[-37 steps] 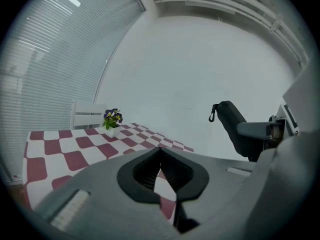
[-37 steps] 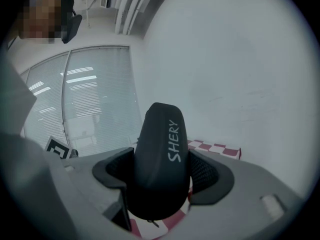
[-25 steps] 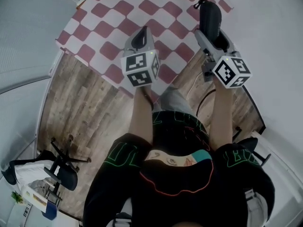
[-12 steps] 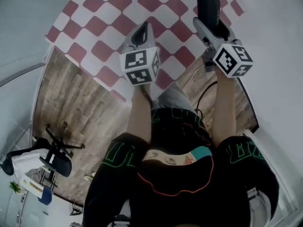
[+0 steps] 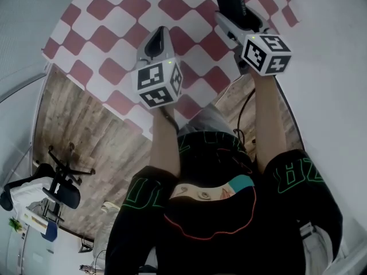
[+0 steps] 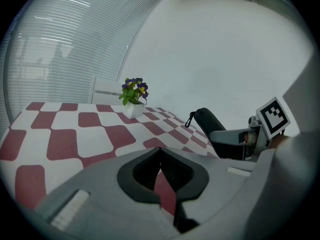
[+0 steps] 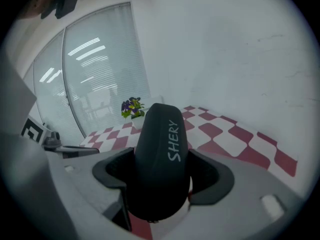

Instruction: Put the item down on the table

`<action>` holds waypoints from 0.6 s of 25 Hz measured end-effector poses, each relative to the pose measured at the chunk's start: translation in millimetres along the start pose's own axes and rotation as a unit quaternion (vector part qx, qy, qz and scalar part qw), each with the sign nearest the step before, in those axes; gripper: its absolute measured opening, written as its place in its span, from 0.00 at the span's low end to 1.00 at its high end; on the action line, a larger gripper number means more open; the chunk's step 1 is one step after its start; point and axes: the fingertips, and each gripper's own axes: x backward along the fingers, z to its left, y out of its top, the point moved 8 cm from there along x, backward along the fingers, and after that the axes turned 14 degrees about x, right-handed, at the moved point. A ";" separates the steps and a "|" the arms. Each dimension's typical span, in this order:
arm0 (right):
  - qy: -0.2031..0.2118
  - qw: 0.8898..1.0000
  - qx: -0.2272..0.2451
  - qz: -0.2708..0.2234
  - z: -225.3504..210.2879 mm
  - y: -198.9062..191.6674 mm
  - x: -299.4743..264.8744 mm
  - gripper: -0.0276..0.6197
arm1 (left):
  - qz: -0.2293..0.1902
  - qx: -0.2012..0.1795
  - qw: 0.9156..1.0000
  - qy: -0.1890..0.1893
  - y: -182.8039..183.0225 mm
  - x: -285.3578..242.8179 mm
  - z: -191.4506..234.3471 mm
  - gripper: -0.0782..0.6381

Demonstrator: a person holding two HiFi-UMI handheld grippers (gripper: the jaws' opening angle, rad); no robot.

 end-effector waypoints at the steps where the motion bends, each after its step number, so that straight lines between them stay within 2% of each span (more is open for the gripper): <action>1: -0.003 1.000 0.007 0.013 -4.0 -3.1 -7.1 0.57 | 0.002 0.001 1.000 0.001 -1.1 -3.4 0.5 0.12; 9: -0.017 0.994 0.018 0.108 -26.8 -29.2 -42.2 0.57 | 0.016 0.000 1.000 -0.012 -4.5 -23.0 -7.5 0.12; 15: -0.020 0.993 0.032 0.113 -24.3 -30.8 -47.7 0.58 | 0.025 -0.003 0.999 -0.020 -4.7 -33.9 -15.3 0.12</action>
